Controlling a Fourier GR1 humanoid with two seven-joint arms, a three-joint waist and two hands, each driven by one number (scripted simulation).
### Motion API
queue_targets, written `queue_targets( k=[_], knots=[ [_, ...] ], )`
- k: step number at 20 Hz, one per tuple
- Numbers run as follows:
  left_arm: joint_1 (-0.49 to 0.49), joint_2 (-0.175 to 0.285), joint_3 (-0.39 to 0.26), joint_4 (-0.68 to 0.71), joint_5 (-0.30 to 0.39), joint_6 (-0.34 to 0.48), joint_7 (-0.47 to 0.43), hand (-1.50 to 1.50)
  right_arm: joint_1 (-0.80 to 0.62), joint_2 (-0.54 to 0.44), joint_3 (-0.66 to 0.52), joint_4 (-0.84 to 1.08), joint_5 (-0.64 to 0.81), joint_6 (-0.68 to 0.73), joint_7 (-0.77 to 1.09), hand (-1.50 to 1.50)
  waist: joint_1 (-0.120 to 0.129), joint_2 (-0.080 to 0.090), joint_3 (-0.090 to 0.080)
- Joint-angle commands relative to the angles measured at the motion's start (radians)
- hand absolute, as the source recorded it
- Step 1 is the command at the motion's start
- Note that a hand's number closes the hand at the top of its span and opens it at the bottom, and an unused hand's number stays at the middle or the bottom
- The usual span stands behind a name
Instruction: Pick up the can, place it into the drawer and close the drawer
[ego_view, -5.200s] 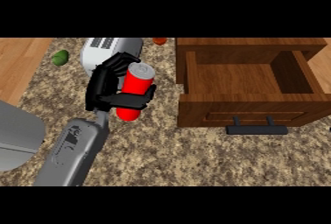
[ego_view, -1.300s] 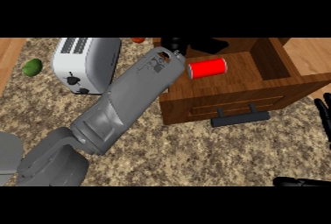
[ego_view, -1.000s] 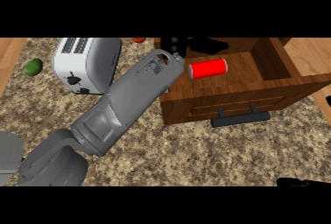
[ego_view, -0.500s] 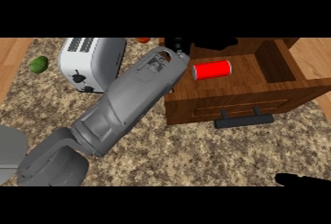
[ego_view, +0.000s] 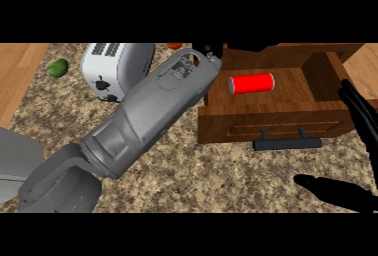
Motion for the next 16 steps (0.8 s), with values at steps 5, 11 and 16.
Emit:
queue_targets(
  k=[5,11,16],
  knots=[
    [0.016,0.027,0.034,0.016,-0.011,-0.042,0.000,-1.50,-0.022,0.011,0.156,0.195,0.321,-0.118,-0.040,-1.50,0.035,-0.008,0.000],
    [0.042,0.036,0.016,-0.094,-0.058,0.021,0.093,-1.50,-0.141,0.080,0.175,0.444,0.454,-0.245,-0.019,-1.50,0.061,-0.017,0.000],
    [0.080,0.124,-0.022,-0.220,-0.100,0.004,0.180,-1.50,-0.182,0.126,0.129,0.682,0.469,-0.405,-0.089,-1.50,0.084,-0.020,0.000]
  ],
)
